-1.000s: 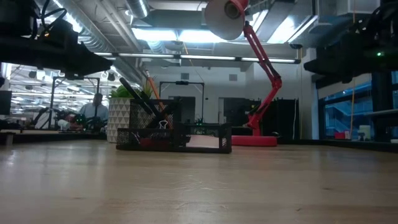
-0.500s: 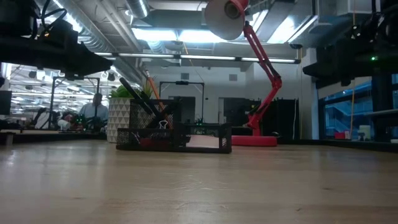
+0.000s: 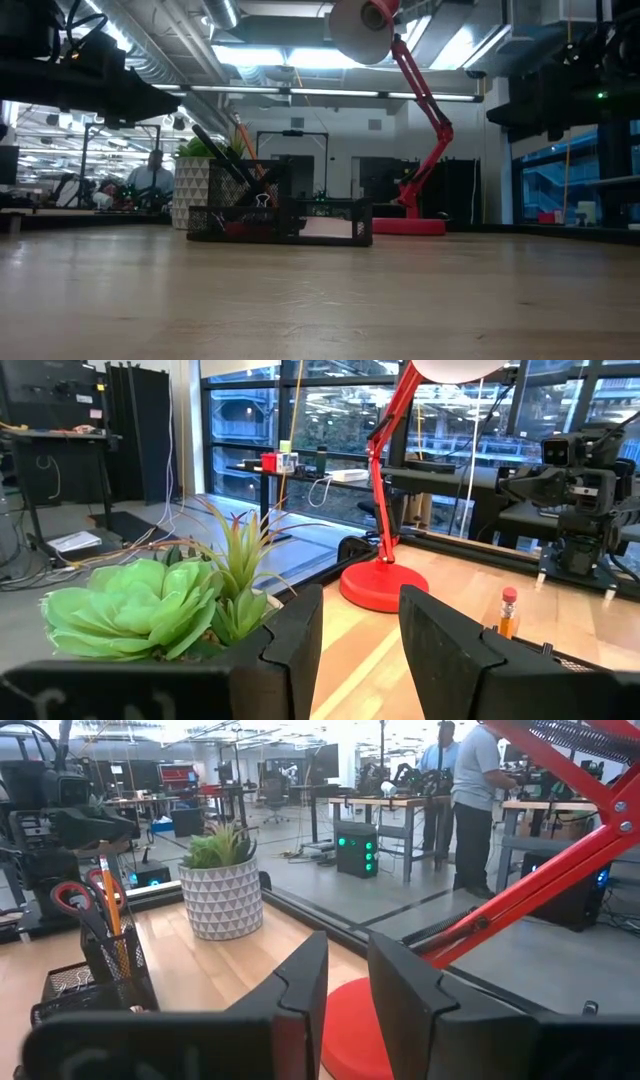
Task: Pick and place office supplies into organizer
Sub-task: Return to Home Position
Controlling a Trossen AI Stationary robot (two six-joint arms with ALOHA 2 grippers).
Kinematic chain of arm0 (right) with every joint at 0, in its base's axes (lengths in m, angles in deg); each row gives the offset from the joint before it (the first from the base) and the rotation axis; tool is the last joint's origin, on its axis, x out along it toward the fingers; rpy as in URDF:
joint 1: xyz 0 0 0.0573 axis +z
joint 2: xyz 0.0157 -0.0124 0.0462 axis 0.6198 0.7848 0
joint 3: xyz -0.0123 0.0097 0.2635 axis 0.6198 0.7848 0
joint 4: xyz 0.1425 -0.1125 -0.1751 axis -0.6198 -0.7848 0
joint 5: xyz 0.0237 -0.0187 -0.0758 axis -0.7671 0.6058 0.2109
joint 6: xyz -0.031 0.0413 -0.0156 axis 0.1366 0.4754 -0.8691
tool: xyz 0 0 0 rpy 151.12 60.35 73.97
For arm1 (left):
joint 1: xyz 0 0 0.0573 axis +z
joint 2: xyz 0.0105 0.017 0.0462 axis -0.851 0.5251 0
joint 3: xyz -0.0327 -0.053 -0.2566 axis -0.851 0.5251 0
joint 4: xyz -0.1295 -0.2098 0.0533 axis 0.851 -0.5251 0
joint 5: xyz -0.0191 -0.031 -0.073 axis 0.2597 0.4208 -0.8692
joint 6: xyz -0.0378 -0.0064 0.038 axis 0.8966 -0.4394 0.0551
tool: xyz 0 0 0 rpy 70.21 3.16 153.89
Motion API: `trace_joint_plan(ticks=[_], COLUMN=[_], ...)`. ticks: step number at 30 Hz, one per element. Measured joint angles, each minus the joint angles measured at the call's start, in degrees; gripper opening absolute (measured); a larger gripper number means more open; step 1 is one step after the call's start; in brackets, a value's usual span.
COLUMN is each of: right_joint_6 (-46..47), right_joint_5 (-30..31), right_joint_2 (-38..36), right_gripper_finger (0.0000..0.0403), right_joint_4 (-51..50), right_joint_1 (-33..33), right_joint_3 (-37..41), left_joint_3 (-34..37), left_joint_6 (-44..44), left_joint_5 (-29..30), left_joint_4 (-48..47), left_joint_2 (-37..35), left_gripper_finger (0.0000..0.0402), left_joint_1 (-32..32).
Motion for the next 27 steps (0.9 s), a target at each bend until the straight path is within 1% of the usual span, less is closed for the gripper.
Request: trace_joint_plan(ticks=[4, 10, 27], right_joint_6=[-0.8, -5.4, -4.4], right_joint_5=[0.0, 0.1, 0.1], right_joint_2=[0.0, 0.0, 0.0], right_gripper_finger=[0.0080, 0.0080, 0.0080], right_joint_4=[0.0, 0.0, 0.0], right_joint_1=[0.0, 0.0, 0.0], right_joint_3=[0.0, 0.0, 0.0], left_joint_3=[0.0, 0.0, 0.0], left_joint_6=[0.0, 0.0, 0.0], left_joint_5=[0.0, 0.0, 0.0], left_joint_4=[0.0, 0.0, 0.0], left_joint_2=[0.0, 0.0, 0.0], left_gripper_finger=[0.0127, 0.0127, 0.0127], left_joint_1=[0.0, 0.0, 0.0])
